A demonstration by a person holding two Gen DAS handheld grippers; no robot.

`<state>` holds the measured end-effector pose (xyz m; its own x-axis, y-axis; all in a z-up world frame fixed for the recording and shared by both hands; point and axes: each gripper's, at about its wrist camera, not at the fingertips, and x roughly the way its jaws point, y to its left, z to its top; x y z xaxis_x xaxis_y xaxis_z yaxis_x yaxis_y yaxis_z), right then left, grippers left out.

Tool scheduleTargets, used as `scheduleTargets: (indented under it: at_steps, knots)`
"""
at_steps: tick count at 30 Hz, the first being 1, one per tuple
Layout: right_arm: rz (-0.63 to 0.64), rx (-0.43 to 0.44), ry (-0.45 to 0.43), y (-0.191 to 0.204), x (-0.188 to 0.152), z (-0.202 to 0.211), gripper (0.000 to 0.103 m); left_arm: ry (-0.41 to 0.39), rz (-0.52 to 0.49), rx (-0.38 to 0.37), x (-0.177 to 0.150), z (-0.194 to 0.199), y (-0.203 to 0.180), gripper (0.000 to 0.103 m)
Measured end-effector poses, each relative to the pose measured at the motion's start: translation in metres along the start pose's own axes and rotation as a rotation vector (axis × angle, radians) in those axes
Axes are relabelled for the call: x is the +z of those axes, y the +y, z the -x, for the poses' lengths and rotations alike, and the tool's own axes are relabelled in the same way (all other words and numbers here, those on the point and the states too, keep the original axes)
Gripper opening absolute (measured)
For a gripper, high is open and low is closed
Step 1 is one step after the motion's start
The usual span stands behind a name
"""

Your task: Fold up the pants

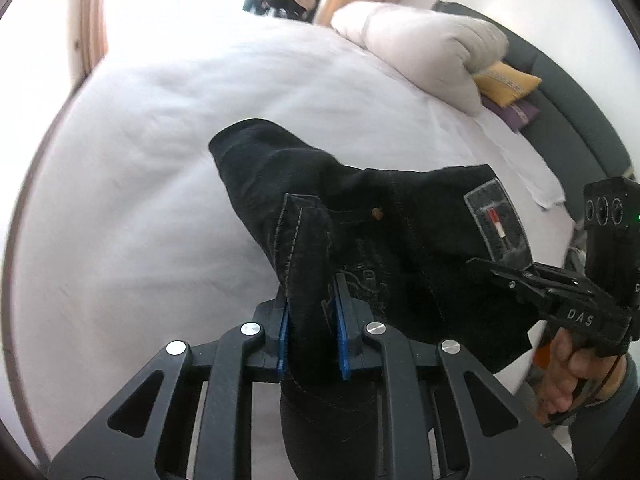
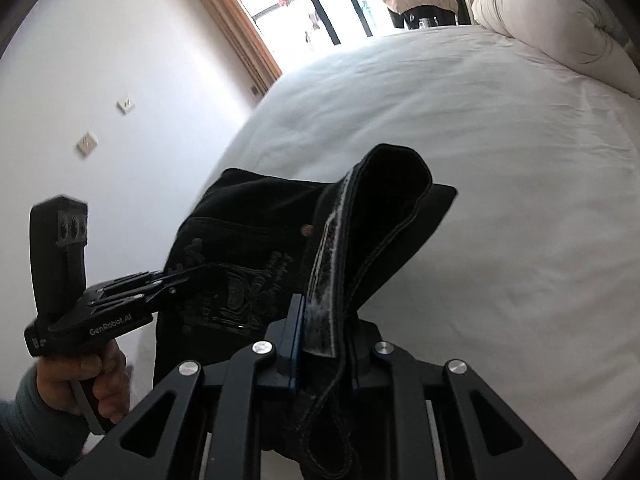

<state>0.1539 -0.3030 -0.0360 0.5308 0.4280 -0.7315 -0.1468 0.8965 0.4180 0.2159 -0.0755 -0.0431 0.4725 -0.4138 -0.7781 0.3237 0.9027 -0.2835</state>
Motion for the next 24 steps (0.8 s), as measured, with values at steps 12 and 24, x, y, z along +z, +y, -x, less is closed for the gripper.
scheduleTargets:
  at_steps: [12,24]
  knots:
    - [-0.358,0.079,0.104,-0.088,0.012,-0.120,0.046,0.090,0.093,0.044,0.021,-0.085,0.114,0.046]
    - [-0.314,-0.023,-0.071,-0.070,-0.012,-0.033,0.071,-0.165,-0.012,0.263,-0.021,0.028,0.074,0.060]
